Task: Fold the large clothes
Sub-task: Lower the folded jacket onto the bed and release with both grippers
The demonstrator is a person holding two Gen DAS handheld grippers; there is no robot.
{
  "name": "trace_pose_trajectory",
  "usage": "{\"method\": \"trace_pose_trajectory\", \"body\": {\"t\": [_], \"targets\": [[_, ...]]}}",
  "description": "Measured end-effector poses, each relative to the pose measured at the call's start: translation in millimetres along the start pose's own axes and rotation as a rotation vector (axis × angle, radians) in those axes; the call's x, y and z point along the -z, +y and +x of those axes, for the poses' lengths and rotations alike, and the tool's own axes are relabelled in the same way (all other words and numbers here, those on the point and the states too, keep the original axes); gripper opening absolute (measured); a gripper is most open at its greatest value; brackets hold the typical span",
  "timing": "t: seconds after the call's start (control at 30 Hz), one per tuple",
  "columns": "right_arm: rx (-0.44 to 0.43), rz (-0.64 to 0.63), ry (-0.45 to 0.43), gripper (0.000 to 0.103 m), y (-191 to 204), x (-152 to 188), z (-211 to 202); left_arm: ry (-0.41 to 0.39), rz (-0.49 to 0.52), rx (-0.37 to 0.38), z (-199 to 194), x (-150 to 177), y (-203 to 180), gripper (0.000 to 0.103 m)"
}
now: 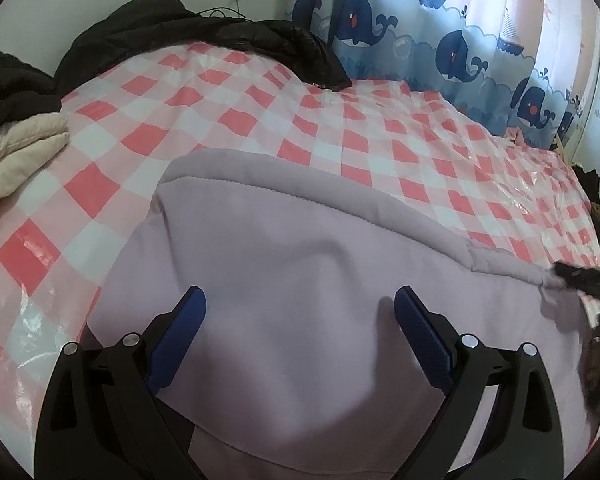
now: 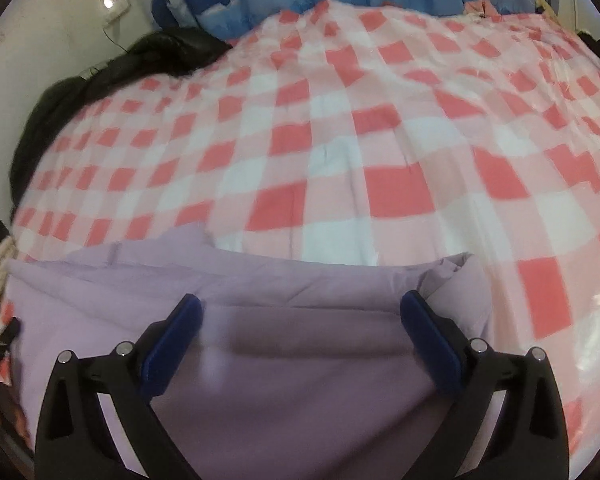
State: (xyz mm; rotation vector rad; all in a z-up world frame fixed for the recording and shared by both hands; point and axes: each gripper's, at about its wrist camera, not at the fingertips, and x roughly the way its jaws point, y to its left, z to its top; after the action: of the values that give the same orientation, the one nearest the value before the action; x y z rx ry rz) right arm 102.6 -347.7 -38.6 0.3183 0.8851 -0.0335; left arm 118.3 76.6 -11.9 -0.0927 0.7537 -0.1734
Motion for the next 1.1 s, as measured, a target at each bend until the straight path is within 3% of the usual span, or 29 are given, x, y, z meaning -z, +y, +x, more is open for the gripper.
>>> {"method": "trace_pose_trajectory", "body": {"t": [0.13,0.23,0.33,0.57,0.73,1.1], "targets": [[-0.006,-0.030,-0.071,0.096,1,11,-39,-0.009,0.015,-0.006,-1,1,-3,0.091],[0.009,0.026,-0.036,0.096,-23,29,-25,-0.011,0.011,-0.002,-2,0,-3,0.091],[-0.041,0.093,-0.027,0.096,-38,34,-15,-0.012,0.022,-0.008,-3,1,-6,0.091],[-0.012,-0.015,-0.142,0.096,-5,34,-67,-0.012,0.026,-0.012,-2,2,-6,0.091],[-0.026,0.049,-0.053,0.096,-29,54,-34,-0.019,0.024,-0.008,-4,3,-7,0.091],[-0.013,0.034,-0.068,0.096,-21,58,-39,-0.016,0.027,-0.011,-3,5,-8,0.091]]}}
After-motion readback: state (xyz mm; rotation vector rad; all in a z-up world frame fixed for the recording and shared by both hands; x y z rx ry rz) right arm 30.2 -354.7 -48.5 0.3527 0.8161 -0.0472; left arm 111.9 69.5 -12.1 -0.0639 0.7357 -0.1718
